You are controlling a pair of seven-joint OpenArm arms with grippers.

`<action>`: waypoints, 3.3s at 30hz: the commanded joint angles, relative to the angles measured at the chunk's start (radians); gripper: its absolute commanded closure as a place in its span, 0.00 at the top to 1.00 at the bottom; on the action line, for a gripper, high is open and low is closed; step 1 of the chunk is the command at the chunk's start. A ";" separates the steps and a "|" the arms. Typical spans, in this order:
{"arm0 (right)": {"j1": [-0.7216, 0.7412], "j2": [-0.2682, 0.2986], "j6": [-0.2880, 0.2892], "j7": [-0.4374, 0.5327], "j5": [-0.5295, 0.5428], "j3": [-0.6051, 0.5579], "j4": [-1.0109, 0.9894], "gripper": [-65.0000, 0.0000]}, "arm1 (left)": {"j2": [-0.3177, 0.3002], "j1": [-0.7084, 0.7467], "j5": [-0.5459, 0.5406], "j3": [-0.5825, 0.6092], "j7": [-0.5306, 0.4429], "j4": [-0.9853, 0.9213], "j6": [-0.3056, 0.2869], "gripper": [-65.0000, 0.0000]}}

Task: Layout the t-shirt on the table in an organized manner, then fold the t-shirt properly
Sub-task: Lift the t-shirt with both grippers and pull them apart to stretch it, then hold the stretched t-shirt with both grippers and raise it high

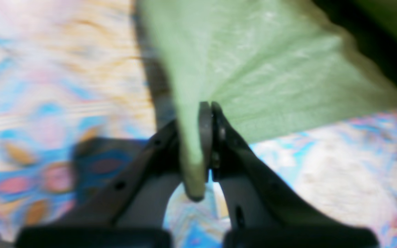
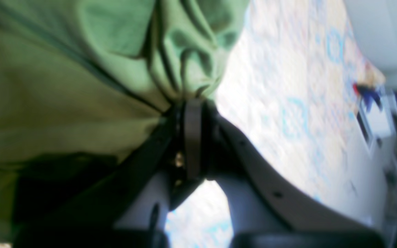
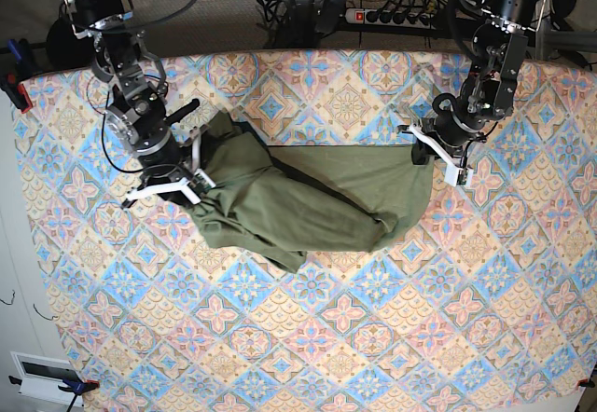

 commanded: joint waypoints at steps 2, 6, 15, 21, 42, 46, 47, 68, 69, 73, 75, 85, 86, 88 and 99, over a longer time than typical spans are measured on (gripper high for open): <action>-0.001 0.016 -0.011 0.029 -0.003 0.059 0.018 0.00 | -0.016 0.005 0.046 -0.015 0.011 0.008 0.013 0.00; -0.042 0.016 -0.011 0.029 -0.003 0.150 0.018 0.00 | -0.016 0.010 0.123 -0.015 0.011 0.010 0.013 0.00; -0.094 0.009 -0.011 0.021 -0.003 0.369 0.014 0.00 | -0.016 0.024 0.234 -0.139 0.010 0.010 0.014 0.00; -0.099 -0.048 -0.011 0.021 -0.007 0.509 0.009 0.00 | -0.016 0.025 0.326 -0.193 0.010 0.050 0.013 0.00; -0.097 -0.155 -0.013 -0.008 -0.010 0.542 0.031 0.39 | -0.013 0.168 0.359 -0.165 0.011 0.202 0.008 0.00; 0.005 -0.154 -0.013 -0.006 -0.010 0.355 0.031 0.39 | -0.014 0.170 0.361 -0.130 0.011 0.211 0.008 0.00; 0.033 -0.154 -0.013 -0.008 -0.010 0.306 0.029 0.39 | -0.014 0.170 0.361 -0.121 0.011 0.211 0.008 0.00; 0.527 -0.076 0.297 -0.008 -0.004 -0.142 -0.533 0.40 | -0.014 0.190 0.361 -0.075 0.011 0.218 0.008 0.00; 0.547 -0.071 0.297 -0.008 -0.004 -0.168 -0.560 0.40 | -0.014 0.190 0.361 -0.075 0.011 0.218 0.008 0.00; 0.579 -0.071 0.343 -0.006 -0.004 -0.219 -0.615 0.40 | -0.014 0.190 0.361 -0.075 0.011 0.218 0.008 0.00; 0.579 -0.071 0.390 -0.006 -0.004 -0.217 -0.629 0.40 | -0.014 0.190 0.361 -0.075 0.011 0.218 0.008 0.00; 0.595 -0.071 0.390 0.020 -0.004 -0.226 -0.780 0.40 | -0.013 0.188 0.361 -0.075 0.011 0.218 0.008 0.00; 0.595 -0.071 0.390 0.038 -0.004 -0.226 -0.798 0.40 | -0.013 0.188 0.361 -0.075 0.011 0.218 0.008 0.00; 0.595 -0.071 0.390 0.066 -0.004 -0.226 -0.833 0.40 | -0.013 0.188 0.361 -0.075 0.011 0.218 0.008 0.00; 0.694 -0.071 0.390 0.150 -0.004 -0.533 -1.011 0.40 | -0.013 0.188 0.361 -0.073 0.011 0.218 0.008 0.00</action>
